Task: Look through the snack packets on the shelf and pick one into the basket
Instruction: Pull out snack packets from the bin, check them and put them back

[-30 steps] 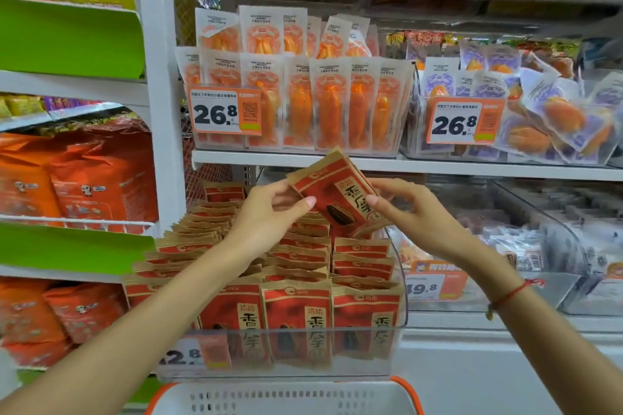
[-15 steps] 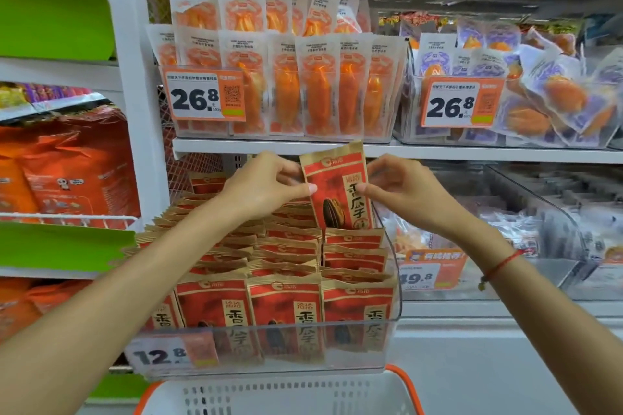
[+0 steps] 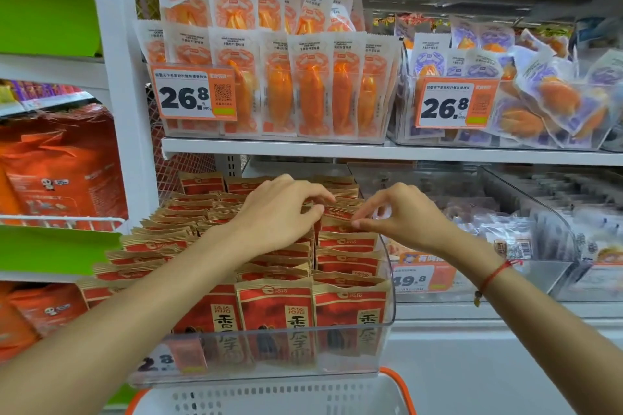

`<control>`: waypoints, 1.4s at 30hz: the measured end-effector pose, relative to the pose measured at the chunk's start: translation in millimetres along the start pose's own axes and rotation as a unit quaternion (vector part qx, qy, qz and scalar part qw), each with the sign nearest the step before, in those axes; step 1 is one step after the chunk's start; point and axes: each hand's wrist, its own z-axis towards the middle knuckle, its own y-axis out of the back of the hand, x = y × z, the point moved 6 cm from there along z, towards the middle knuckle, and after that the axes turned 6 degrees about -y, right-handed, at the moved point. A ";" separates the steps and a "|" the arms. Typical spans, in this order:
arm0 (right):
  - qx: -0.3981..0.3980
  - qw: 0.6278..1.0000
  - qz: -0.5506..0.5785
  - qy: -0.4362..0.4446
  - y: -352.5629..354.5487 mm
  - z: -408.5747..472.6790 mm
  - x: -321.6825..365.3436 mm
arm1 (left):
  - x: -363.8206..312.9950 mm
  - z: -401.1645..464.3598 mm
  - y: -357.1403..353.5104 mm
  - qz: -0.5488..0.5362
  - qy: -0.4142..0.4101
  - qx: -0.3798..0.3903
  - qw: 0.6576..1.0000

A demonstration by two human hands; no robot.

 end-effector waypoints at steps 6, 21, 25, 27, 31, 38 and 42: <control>0.088 0.994 0.041 -0.051 -12.5 18.3 5.8 | 8.8 1.3 -16.4 0.071 -0.006 0.096 0.993; 0.011 0.993 -0.082 -0.089 25.0 30.2 -7.0 | 19.5 26.8 3.1 0.010 0.043 -0.003 0.999; 0.033 0.991 -0.079 -0.103 5.0 29.0 -6.3 | 17.4 40.3 -15.7 0.033 0.050 0.036 0.998; 0.038 0.989 -0.090 -0.114 -6.6 31.7 -9.0 | 15.2 43.7 -22.8 0.050 0.055 0.045 0.996; 0.033 0.988 -0.079 -0.125 -20.3 39.2 -16.4 | 12.5 45.4 -22.1 0.065 0.063 0.024 0.996; -0.064 0.995 -0.009 -0.074 6.5 21.9 -14.0 | 11.5 42.5 -10.0 0.001 0.053 -0.026 0.998; -0.167 0.985 0.033 -0.020 37.2 4.3 5.5 | 10.2 32.9 3.4 -0.089 0.062 -0.068 0.992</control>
